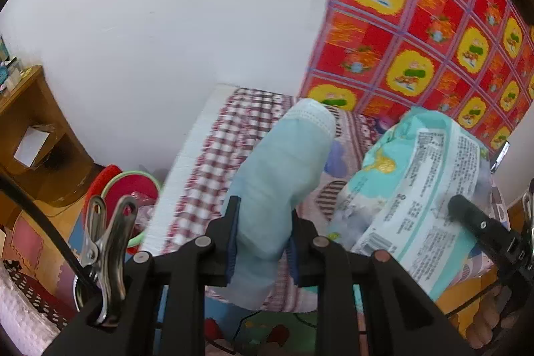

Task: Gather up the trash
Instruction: 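Lift the blue cloth and wipes pack and carry them toward the red bucket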

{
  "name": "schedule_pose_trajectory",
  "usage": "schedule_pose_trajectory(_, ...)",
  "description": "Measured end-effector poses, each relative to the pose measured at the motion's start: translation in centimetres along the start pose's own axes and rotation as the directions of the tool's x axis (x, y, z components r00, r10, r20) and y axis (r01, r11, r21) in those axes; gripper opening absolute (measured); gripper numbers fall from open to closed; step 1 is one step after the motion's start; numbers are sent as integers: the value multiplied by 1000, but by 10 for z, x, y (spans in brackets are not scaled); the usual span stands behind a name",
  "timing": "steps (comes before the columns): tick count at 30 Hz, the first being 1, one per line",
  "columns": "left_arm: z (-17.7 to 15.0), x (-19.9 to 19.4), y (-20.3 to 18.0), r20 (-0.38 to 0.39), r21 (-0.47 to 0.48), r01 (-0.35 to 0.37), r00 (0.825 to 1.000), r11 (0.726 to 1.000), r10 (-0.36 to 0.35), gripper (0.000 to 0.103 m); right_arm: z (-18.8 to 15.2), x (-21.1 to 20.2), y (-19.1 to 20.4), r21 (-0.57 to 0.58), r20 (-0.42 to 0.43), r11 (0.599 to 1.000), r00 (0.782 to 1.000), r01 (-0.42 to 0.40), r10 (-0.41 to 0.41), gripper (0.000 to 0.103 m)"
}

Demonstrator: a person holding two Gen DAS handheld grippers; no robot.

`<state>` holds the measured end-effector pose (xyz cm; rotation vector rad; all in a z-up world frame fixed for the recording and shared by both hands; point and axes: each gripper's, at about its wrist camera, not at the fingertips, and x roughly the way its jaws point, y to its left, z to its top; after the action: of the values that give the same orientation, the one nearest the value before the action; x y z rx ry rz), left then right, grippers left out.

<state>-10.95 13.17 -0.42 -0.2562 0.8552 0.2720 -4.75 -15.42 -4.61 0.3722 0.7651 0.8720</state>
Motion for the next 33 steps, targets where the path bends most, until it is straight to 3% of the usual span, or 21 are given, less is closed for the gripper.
schedule_pose_trajectory(9, -3, -15, 87, 17, -42, -22, 1000, 999, 23, 25, -8, 35, 49, 31, 7, 999, 1000, 13, -13, 21)
schedule_pose_trajectory(19, -7, -18, 169, 10, -67, -49, 999, 997, 50, 25, -15, 78, 105, -9, 34, 999, 999, 31, -31, 21)
schedule_pose_trajectory(33, -11, 23, 230, -83, -178, -105, 992, 978, 91, 25, 0, 136, 119, -46, -41, 999, 999, 13, -15, 21)
